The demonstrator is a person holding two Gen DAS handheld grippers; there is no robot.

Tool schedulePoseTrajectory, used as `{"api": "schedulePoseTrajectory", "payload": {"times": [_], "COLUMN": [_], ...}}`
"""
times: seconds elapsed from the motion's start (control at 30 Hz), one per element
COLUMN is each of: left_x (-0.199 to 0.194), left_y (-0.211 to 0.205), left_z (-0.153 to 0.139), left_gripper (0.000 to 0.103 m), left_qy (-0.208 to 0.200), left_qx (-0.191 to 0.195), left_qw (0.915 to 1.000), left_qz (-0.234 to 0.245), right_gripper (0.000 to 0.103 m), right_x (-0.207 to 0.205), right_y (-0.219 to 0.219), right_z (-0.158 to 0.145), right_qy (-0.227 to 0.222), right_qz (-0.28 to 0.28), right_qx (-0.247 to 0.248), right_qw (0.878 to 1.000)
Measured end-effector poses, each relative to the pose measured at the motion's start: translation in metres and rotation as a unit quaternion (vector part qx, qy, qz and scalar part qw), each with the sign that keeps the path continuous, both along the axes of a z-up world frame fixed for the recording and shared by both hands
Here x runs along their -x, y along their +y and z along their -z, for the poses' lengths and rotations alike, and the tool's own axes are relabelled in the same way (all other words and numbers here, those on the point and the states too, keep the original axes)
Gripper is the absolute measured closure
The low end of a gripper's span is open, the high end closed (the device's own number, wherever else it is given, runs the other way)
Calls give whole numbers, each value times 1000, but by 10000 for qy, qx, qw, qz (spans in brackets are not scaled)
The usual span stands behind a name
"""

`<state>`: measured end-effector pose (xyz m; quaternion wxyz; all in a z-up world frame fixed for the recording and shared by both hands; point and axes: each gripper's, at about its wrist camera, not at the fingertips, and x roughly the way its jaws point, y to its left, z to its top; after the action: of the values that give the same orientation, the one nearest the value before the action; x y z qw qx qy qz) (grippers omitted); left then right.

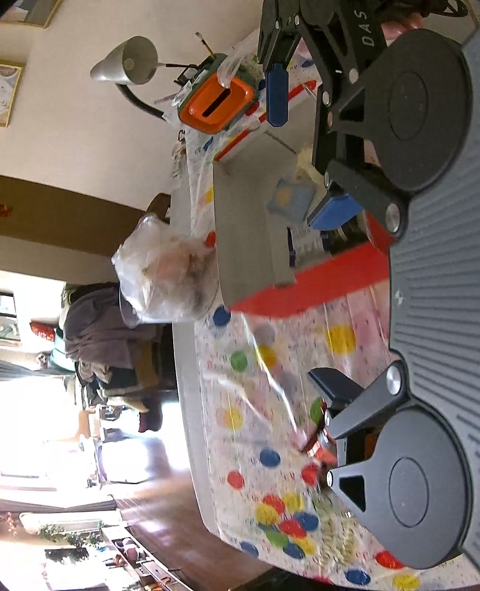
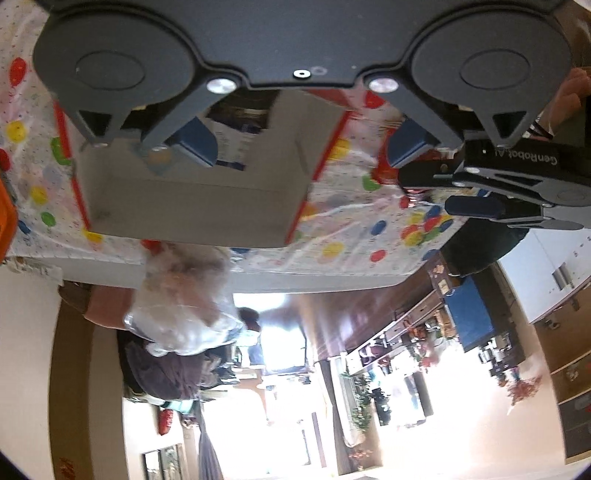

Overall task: Organize snacks
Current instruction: 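Withdraw both tools from the box toward the remaining snacks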

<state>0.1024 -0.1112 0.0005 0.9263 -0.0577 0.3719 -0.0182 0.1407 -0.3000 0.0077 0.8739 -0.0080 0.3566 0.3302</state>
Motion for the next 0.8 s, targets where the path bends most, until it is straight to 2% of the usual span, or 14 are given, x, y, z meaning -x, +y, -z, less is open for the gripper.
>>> {"api": "schedulePoseTrajectory", "payload": {"times": [0.13, 0.43, 0.8], "left_x": [18, 54, 78], "left_y": [29, 105, 184], "left_z": [4, 16, 54], "left_gripper": [21, 16, 16], "left_qy": [18, -21, 422], "left_qx": [-57, -226, -340], "left_qw": [9999, 9973, 9954], "left_qz": [-147, -702, -787], "right_gripper": [0, 0, 0], "right_x": [13, 43, 62], "right_y": [23, 85, 151], "right_z": [1, 22, 58], "right_qy": [1, 11, 343], "right_qz": [-115, -442, -471], "right_qx": [-56, 256, 595], "right_qw": [9999, 9987, 9965]}}
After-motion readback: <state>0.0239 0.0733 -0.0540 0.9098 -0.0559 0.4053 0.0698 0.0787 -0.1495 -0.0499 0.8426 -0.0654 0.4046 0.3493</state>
